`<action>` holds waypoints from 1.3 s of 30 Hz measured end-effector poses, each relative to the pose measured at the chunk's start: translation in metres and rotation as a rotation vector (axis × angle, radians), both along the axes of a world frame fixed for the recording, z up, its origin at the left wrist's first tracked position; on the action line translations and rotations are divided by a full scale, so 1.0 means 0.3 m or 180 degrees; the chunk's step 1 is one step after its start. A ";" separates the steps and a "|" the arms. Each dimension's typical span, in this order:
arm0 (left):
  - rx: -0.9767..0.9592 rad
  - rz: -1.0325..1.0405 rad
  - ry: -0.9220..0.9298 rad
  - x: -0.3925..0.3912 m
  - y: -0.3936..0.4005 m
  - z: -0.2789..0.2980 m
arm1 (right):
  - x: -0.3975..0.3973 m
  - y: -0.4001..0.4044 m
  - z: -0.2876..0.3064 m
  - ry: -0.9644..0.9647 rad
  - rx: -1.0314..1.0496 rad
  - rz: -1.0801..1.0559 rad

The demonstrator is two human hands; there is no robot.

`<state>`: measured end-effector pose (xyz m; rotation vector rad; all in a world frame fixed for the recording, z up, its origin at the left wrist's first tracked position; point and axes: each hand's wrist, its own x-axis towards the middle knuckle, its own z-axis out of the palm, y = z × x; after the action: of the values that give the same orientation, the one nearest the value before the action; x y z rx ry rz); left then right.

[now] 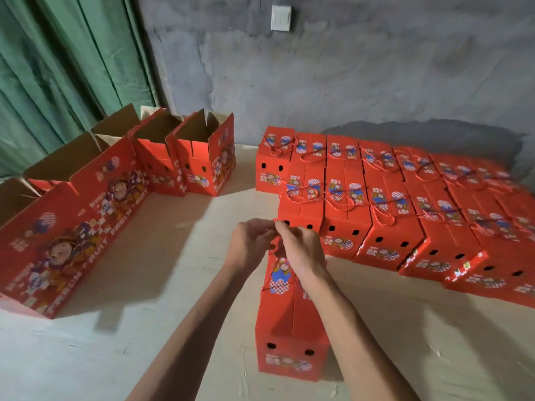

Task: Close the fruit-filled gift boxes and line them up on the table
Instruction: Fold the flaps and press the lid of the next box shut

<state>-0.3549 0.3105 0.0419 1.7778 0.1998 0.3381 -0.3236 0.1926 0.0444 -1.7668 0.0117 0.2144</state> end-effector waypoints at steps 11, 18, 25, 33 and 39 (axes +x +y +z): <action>0.0223 -0.0128 0.0602 0.109 0.387 -0.036 | 0.099 0.363 0.032 -0.0028 -0.0181 -0.0932; 0.0104 0.0259 0.0672 0.139 0.510 -0.096 | 0.216 0.587 0.112 -0.0427 -0.0163 -0.0986; -0.0246 0.0344 0.0222 0.213 0.579 -0.079 | 0.365 0.710 0.242 -0.0809 -0.0070 -0.0878; -0.0398 0.0282 0.0211 0.468 0.603 -0.035 | 0.571 0.747 0.330 -0.0887 -0.0056 -0.0846; -0.0273 0.0147 0.0523 0.671 0.591 -0.085 | 0.741 0.709 0.284 -0.0734 -0.0193 -0.0850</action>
<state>-0.1538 0.4878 0.0164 1.7185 0.3675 0.2131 -0.1013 0.4051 0.1296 -1.8199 0.0879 -0.1851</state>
